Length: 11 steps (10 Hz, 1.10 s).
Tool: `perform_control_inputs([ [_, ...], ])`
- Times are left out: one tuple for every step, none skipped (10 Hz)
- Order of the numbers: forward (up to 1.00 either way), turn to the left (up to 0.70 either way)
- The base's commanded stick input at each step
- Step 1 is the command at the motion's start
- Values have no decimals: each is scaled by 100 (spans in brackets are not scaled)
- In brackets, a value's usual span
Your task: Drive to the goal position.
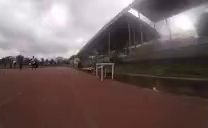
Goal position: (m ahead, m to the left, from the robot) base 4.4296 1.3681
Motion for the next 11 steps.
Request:
perform_control_inputs([
  [70,0],
  [70,0],
  [70,0],
  [70,17],
  [70,34],
  [70,14],
  [70,0],
  [70,0],
  [70,0],
  [70,0],
  [70,0],
])
